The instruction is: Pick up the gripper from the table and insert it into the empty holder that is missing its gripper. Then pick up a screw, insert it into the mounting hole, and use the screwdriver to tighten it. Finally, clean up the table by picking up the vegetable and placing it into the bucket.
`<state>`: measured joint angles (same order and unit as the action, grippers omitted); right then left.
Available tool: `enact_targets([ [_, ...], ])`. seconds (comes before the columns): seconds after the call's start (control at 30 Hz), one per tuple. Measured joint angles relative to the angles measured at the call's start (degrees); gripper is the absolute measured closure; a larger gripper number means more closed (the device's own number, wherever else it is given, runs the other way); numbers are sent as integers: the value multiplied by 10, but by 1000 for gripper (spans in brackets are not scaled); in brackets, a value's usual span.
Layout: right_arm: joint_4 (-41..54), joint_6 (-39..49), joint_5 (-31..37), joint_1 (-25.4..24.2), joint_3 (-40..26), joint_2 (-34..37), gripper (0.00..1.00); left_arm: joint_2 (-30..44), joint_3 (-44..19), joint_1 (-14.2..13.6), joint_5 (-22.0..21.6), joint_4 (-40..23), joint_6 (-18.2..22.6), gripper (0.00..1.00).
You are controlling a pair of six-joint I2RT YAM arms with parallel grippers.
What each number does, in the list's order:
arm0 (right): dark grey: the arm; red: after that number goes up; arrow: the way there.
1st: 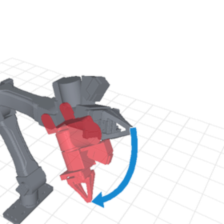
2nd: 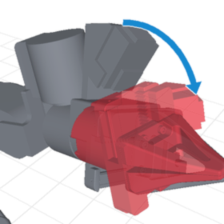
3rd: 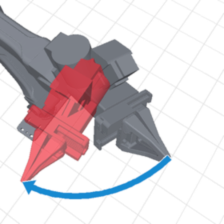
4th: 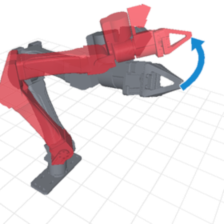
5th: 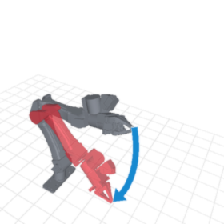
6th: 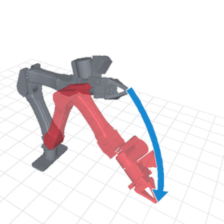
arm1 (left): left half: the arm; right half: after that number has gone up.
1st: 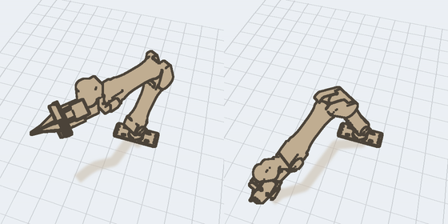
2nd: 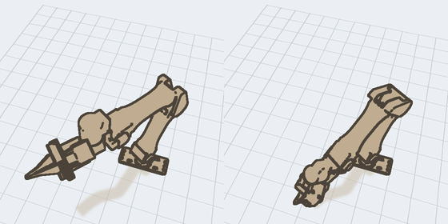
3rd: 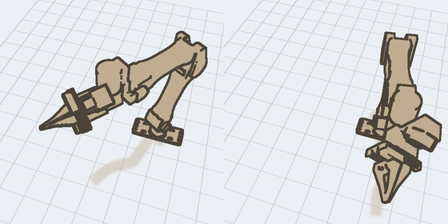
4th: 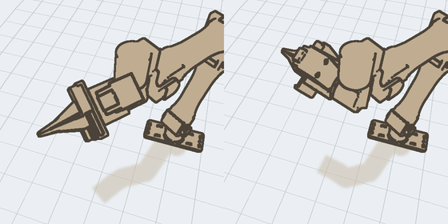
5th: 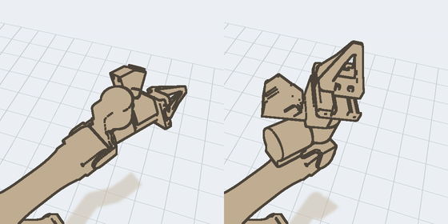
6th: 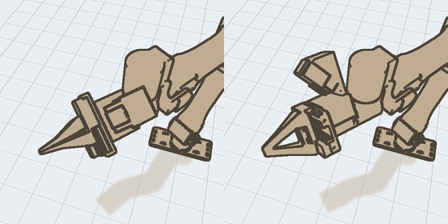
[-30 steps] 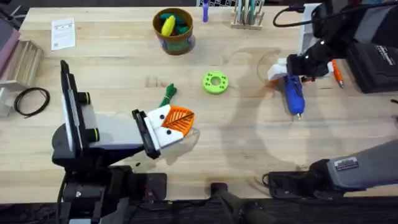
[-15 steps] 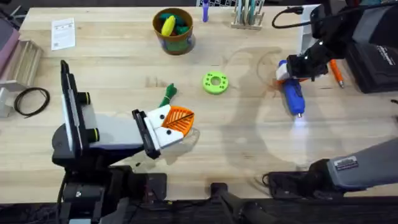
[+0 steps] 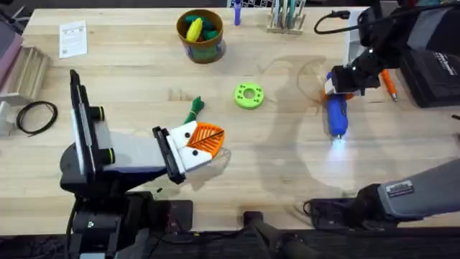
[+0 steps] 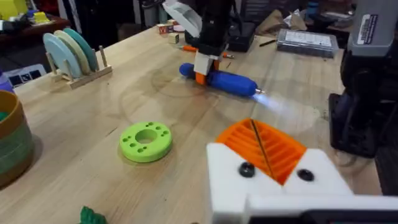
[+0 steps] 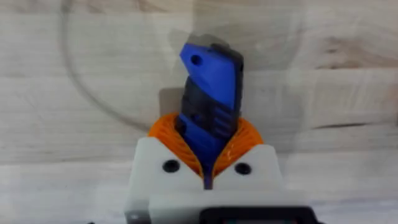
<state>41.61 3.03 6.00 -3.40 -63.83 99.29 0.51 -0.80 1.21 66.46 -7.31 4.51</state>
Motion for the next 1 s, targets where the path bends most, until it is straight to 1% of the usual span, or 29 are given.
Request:
enact_targets([
  [0.1, 34, 0, 0, 0, -13, 0, 977, 0, 0, 0, 0, 0, 0, 993],
  [0.13, 51, 0, 0, 0, -43, -3, 978, 0, 0, 0, 0, 0, 0, 993],
  [0.3, 66, -14, -3, 0, -109, -49, 978, 0, 0, 0, 0, 0, 0, 993],
  [0.4, 56, -22, -29, 0, -145, -95, 978, 0, 0, 0, 0, 0, 0, 993],
  [0.5, 35, -28, -71, 0, -169, -139, 978, 0, 0, 0, 0, 0, 0, 993],
  [0.77, -31, -49, -199, 0, -179, -226, 978, 0, 0, 0, 0, 0, 0, 993],
  [0.9, -71, -71, -242, 5, -179, -258, 978, 0, 0, 0, 0, 0, 0, 993],
  [1.0, -98, -84, -260, 25, -179, -277, 978, 0, 0, 0, 0, 0, 0, 993],
])
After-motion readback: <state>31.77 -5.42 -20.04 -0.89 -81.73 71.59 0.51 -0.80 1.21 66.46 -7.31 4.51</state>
